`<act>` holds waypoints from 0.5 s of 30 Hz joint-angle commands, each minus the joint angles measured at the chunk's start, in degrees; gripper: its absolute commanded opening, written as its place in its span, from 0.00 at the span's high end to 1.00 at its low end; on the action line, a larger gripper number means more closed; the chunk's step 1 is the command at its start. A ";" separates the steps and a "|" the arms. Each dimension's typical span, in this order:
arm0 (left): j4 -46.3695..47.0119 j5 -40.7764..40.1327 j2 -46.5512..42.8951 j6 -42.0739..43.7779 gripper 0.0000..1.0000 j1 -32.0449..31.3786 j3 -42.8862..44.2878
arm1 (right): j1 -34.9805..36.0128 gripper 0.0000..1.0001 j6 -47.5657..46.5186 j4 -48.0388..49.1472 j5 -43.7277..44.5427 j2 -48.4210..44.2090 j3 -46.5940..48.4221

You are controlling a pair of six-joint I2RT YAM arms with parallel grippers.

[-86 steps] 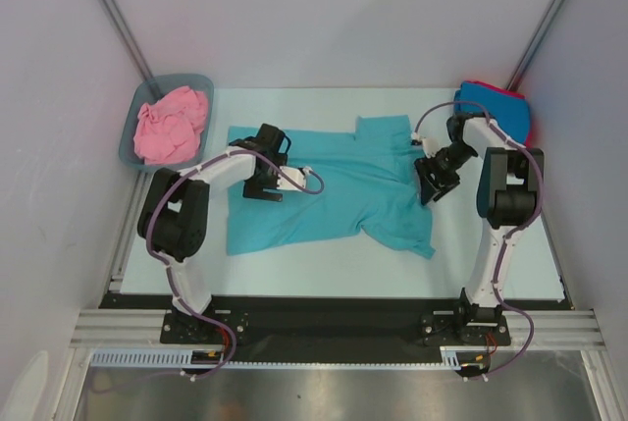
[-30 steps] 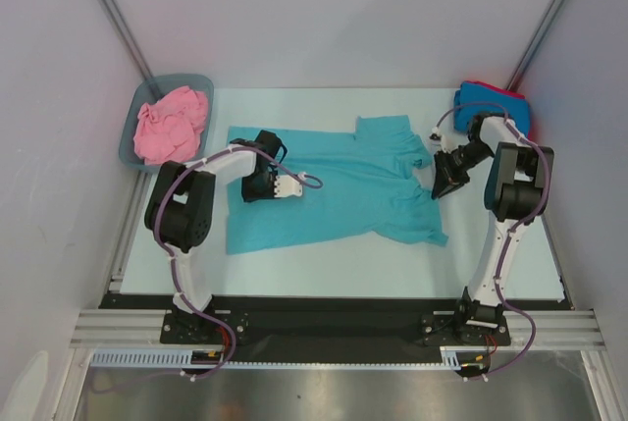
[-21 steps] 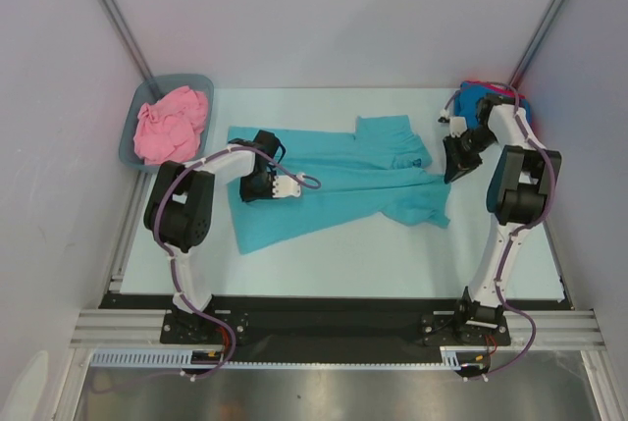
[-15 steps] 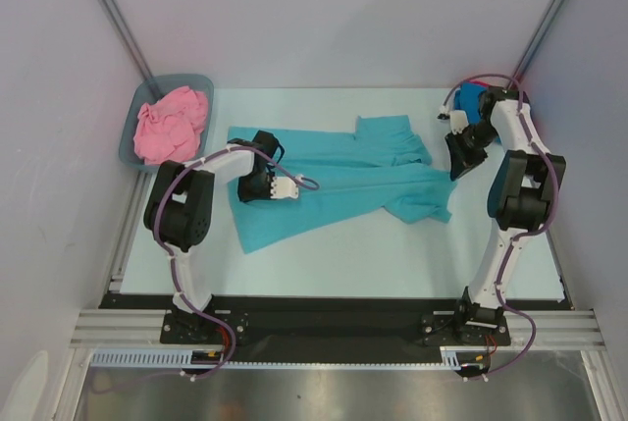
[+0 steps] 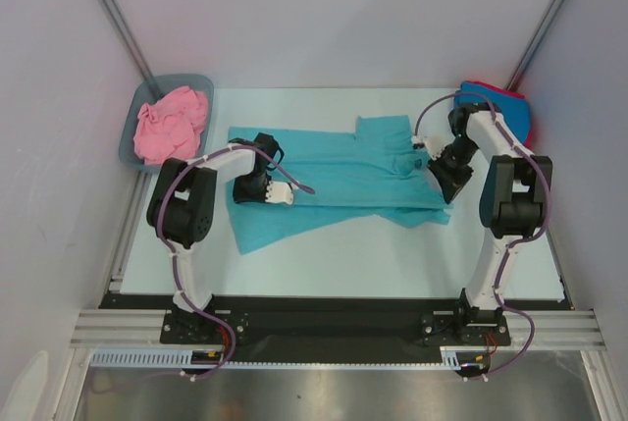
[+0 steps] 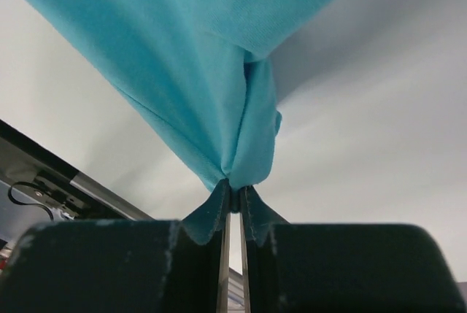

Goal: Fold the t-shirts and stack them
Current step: Flatten the tshirt out

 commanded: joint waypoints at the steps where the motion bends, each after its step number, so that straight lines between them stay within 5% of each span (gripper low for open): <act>1: -5.86 -1.41 2.92 2.52 0.87 2.50 -2.67 | 2.80 1.00 -3.20 -6.43 2.36 -1.71 -1.20; 15: -12.71 -7.91 5.28 6.13 0.87 2.77 -1.88 | 15.18 1.00 -8.57 -6.79 6.06 -1.53 -8.23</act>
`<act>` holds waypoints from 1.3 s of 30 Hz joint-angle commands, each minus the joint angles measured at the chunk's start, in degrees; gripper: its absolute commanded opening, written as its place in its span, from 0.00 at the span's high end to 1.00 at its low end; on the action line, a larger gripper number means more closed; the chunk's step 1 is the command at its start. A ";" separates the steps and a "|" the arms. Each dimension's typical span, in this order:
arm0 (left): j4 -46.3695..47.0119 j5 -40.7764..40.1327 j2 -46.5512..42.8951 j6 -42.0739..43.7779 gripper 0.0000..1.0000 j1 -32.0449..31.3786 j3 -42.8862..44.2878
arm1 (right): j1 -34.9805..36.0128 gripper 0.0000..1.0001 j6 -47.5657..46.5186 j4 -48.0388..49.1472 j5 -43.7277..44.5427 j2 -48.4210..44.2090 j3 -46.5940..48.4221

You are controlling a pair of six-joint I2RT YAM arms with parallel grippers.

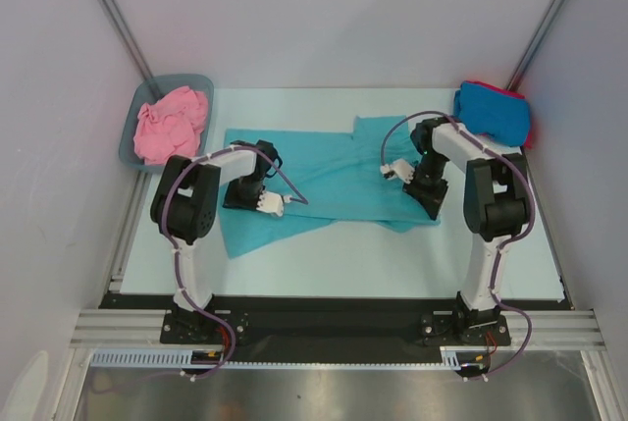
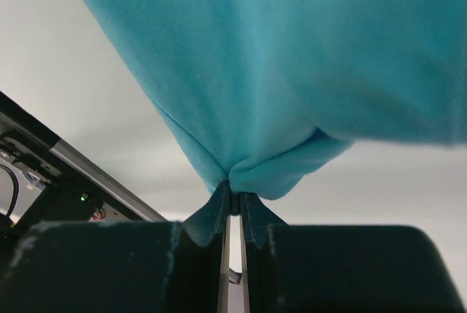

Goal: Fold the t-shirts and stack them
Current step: Flatten the tshirt out

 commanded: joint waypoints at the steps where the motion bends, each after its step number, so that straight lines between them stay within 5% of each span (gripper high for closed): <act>1: -7.86 -1.27 3.32 1.70 0.87 2.28 -1.40 | 5.08 1.00 -2.38 -6.22 1.21 -1.71 -2.11; 12: -11.47 -4.70 4.03 1.44 0.87 2.99 -1.48 | 23.72 1.00 -2.03 1.43 -0.11 -6.98 -13.81; 14: -11.64 -4.35 3.85 1.26 0.86 2.99 -1.31 | 24.25 0.89 -0.63 2.05 0.24 -6.90 -13.11; 16: -11.73 -4.26 3.68 1.17 0.86 2.99 -1.31 | 23.03 0.63 0.51 1.79 0.07 -6.89 -10.48; 19: -11.65 -4.17 3.85 0.73 0.85 2.99 -1.22 | 18.12 0.48 1.30 -1.36 -4.23 -6.20 -2.43; 27: -11.73 -3.47 4.55 -0.41 0.83 2.90 0.36 | -1.81 0.40 7.01 -10.69 -23.10 4.60 21.86; 39: -11.91 -2.59 4.46 -1.11 0.83 2.72 1.94 | -9.41 0.39 16.69 -2.79 -26.92 17.45 25.12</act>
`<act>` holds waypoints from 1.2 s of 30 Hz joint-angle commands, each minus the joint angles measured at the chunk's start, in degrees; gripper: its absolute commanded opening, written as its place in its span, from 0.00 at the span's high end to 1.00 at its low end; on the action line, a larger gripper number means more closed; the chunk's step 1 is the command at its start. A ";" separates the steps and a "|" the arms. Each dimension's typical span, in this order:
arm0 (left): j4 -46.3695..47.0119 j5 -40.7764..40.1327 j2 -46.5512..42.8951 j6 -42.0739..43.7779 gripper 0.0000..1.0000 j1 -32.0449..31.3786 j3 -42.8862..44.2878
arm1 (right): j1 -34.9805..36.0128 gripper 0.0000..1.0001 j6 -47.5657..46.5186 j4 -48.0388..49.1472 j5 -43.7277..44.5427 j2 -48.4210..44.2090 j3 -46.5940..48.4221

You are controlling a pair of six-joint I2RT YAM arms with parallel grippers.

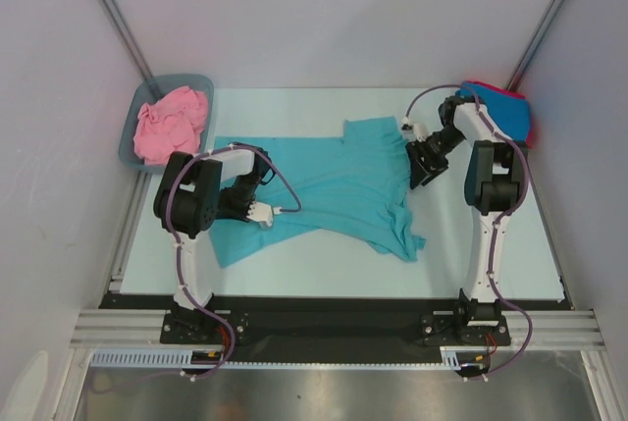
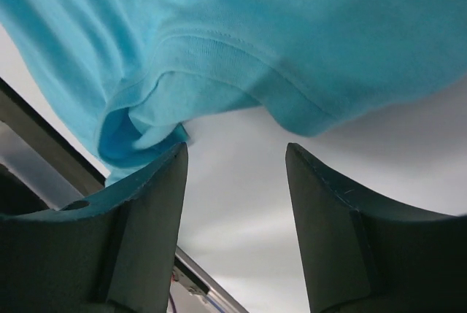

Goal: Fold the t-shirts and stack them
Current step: Flatten the tshirt out

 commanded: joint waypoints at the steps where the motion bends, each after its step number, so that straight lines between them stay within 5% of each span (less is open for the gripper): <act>1: -1.31 2.20 0.75 -1.18 0.83 0.65 1.50 | 0.60 0.39 3.73 -3.01 -3.20 0.29 1.37; 14: -1.39 3.43 2.16 -3.20 0.82 0.30 4.66 | -0.98 0.40 7.16 3.94 0.39 1.00 0.75; 17: -3.85 4.92 0.50 -3.82 0.60 0.30 6.86 | -1.42 0.40 6.81 3.85 0.92 -0.14 0.67; 24: -4.30 6.59 -3.65 -3.99 0.49 0.82 11.07 | -3.44 0.40 7.77 4.29 1.89 0.20 2.68; 30: 0.62 10.98 -0.40 -9.96 0.49 3.11 21.18 | -3.35 0.40 10.32 7.01 1.27 0.73 2.42; 36: 13.27 10.29 1.27 -13.83 0.46 4.25 18.12 | -3.35 0.40 11.73 8.95 1.54 0.29 2.25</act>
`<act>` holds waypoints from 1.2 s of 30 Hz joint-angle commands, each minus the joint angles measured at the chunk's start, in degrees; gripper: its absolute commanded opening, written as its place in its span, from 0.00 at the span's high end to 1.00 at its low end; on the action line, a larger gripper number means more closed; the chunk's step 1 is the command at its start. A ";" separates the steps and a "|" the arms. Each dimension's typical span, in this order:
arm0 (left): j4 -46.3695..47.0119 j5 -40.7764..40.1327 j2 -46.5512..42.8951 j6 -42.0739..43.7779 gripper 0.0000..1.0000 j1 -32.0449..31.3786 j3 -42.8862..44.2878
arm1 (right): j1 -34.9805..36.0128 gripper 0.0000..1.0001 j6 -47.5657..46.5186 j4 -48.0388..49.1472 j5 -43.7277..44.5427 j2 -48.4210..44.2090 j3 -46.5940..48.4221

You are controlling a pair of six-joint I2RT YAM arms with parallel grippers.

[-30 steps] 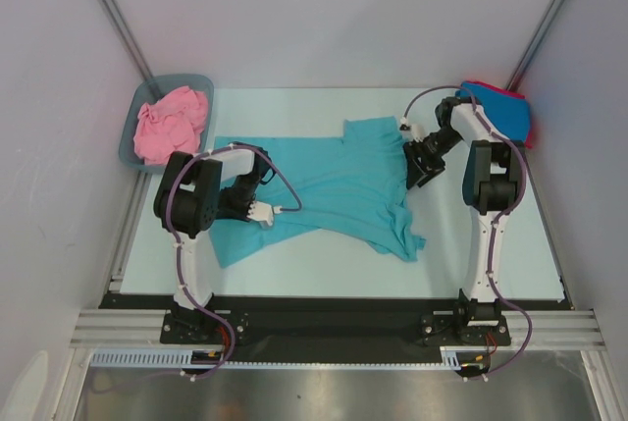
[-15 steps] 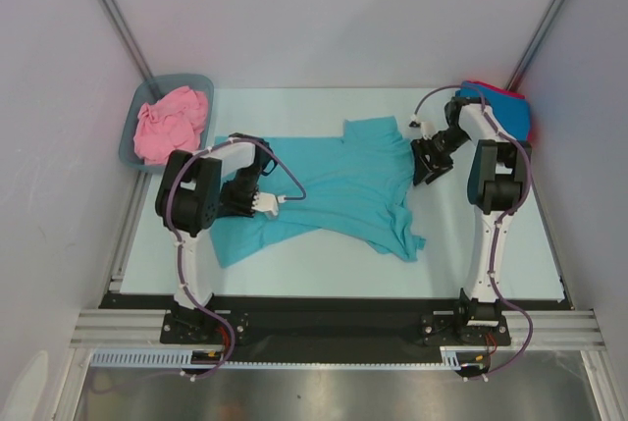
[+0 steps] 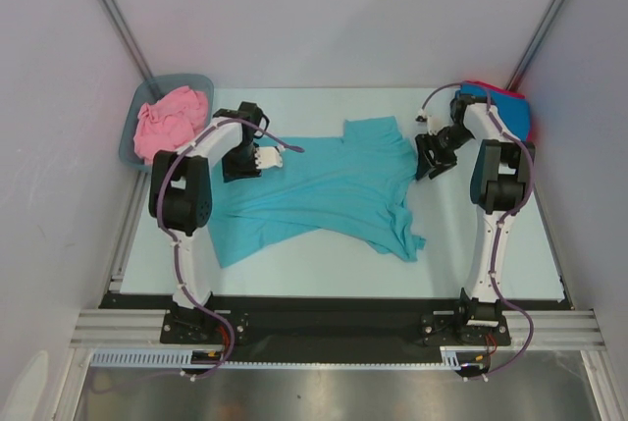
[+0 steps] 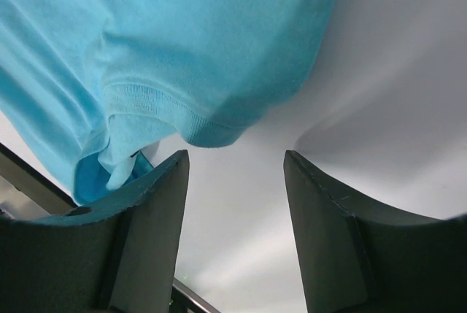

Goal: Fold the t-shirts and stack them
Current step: Flatten the tshirt out

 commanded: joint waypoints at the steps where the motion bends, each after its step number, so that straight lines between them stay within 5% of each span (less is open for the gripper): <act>1: 7.64 1.06 2.56 -3.93 0.46 0.75 -1.62 | 0.10 0.40 1.76 1.78 -0.27 -1.00 1.68; 6: 8.27 4.48 6.09 -7.71 0.41 1.37 0.75 | 0.36 0.40 2.12 1.96 -0.63 -1.08 1.77; 7: 8.26 5.01 6.53 -8.24 0.34 1.72 1.80 | 0.45 0.40 2.12 1.96 -0.63 -1.17 1.68; 8: 8.18 5.71 7.31 -9.20 0.01 1.90 2.41 | 0.45 0.40 2.20 2.04 -0.71 -1.26 1.59; 18: 6.68 12.13 13.11 -17.73 0.00 5.32 10.68 | 1.16 0.41 2.20 1.87 -0.72 -1.08 2.12; 22: 2.82 15.82 16.27 -20.02 0.17 6.99 16.12 | 1.51 0.41 2.55 1.96 -0.89 -0.73 3.00; 25: 1.76 16.27 17.51 -20.20 0.43 7.52 16.57 | 1.77 0.41 2.73 1.87 -0.89 -0.73 3.53; 26: 1.33 16.44 17.69 -19.85 0.59 7.61 16.66 | 1.95 0.41 2.73 1.96 -0.89 -0.73 3.61; 28: 0.88 17.06 17.95 -19.85 0.72 7.70 16.40 | 2.30 0.41 2.82 1.87 -0.89 -0.82 3.61; 29: 0.88 17.06 18.04 -20.11 0.99 7.78 16.31 | 2.39 0.41 2.82 2.04 -0.80 -0.91 3.61; 36: 0.88 18.11 17.78 -20.90 1.00 7.96 15.87 | 3.26 0.41 2.56 2.92 -1.07 -1.70 1.42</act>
